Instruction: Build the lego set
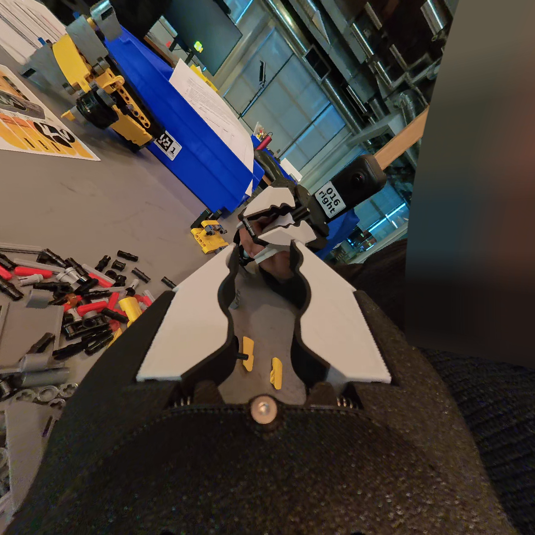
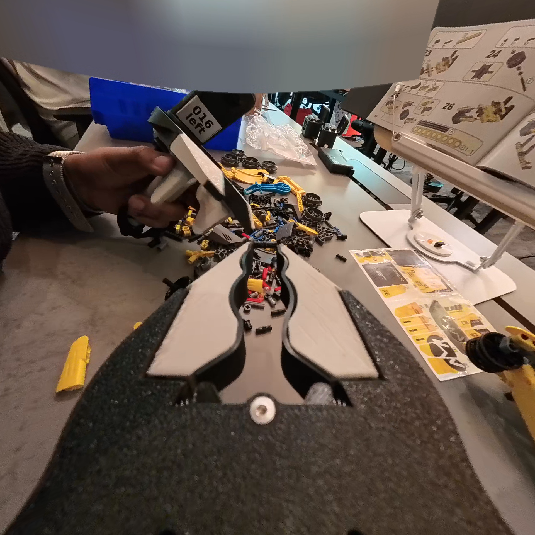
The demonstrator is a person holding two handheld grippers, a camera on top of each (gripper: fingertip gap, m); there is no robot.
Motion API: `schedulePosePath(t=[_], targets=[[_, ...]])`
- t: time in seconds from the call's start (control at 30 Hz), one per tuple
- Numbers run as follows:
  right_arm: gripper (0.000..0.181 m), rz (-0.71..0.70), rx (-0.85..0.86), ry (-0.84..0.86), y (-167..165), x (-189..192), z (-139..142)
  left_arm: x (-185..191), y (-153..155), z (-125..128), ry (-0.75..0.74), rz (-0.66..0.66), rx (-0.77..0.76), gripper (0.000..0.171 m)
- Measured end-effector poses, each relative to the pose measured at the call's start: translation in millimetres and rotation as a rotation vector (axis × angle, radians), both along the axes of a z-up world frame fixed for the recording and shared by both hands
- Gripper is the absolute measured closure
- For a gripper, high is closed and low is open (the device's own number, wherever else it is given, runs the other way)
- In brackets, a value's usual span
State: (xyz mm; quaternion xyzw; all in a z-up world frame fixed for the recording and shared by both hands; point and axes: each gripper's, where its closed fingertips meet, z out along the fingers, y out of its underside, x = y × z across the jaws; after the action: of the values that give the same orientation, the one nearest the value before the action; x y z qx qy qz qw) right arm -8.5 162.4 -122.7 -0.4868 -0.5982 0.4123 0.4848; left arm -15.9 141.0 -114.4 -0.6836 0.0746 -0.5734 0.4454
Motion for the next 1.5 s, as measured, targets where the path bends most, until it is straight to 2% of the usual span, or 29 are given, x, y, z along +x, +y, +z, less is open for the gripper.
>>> schedulePosePath(t=[0.37,0.6,0.9,1.5], targets=[[0.166,0.018,-0.025,0.016,-4.9,-0.2,1.6,-1.8,-6.6,13.5,-0.014,0.006,0.045,0.133],[0.166,0.030,-0.040,0.009,-6.8,-2.5,-2.1,-6.1,-1.7,4.6,0.079,0.059,0.052,0.132],[0.166,0.032,-0.056,0.013,-4.1,-0.9,-1.9,-1.7,-0.8,-5.5,0.187,0.063,0.062,0.132],[0.166,0.039,-0.089,0.013,-2.6,-0.8,-3.4,-3.0,-0.3,-4.9,0.159,0.059,0.050,0.131]])
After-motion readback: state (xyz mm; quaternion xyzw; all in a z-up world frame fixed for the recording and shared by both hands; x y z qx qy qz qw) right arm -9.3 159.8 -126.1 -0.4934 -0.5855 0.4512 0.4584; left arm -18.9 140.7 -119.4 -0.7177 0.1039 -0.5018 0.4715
